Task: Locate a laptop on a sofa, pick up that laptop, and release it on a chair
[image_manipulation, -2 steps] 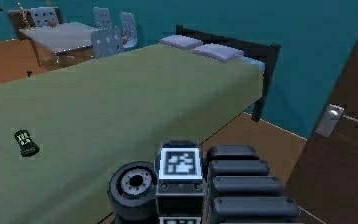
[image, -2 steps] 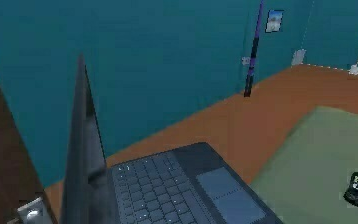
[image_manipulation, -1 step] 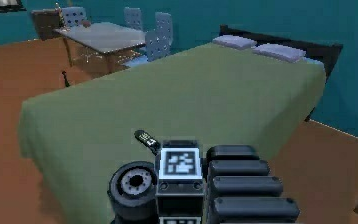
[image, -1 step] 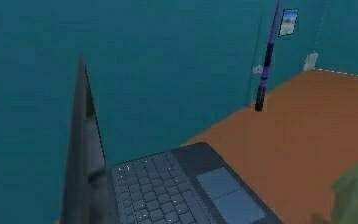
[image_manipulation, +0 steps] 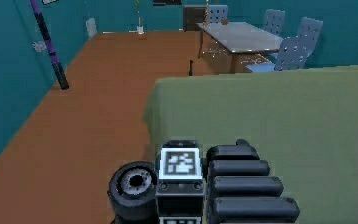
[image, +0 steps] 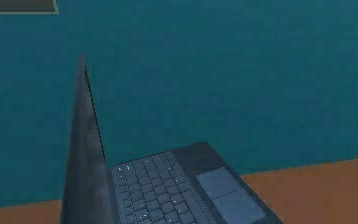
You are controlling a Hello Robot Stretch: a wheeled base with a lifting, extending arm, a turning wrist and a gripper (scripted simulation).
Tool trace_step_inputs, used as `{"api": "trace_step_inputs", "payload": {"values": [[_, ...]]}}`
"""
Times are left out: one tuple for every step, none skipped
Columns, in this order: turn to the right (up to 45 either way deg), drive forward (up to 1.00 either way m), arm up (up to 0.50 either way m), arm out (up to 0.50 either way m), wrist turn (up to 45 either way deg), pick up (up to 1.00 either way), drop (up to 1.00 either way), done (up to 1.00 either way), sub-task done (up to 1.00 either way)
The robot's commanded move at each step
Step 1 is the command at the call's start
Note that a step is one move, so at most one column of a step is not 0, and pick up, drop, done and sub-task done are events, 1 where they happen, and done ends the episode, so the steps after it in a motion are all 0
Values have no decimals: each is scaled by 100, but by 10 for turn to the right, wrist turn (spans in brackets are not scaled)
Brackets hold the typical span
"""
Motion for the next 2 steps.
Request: {"api": "trace_step_inputs", "payload": {"values": [[0, 15, 0, 0, 0, 0, 0, 0, 0], [450, 0, 0, 0, 0, 0, 0, 0, 0]]}}
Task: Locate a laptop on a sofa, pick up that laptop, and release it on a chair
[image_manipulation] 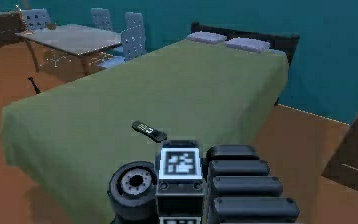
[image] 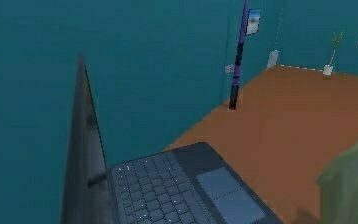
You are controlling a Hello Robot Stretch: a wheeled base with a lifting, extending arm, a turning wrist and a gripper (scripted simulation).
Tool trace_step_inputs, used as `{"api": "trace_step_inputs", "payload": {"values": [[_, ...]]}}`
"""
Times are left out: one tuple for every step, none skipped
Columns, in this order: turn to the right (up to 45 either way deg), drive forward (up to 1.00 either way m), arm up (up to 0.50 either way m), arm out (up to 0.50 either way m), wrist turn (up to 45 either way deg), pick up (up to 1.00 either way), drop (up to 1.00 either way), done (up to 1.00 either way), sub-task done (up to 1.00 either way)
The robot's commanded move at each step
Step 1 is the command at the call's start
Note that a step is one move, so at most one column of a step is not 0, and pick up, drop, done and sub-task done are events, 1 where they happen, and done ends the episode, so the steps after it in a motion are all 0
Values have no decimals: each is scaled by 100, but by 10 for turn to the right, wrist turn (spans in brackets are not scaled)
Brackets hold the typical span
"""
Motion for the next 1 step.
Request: {"api": "trace_step_inputs", "payload": {"values": [[150, 0, 0, 0, 0, 0, 0, 0, 0]]}}
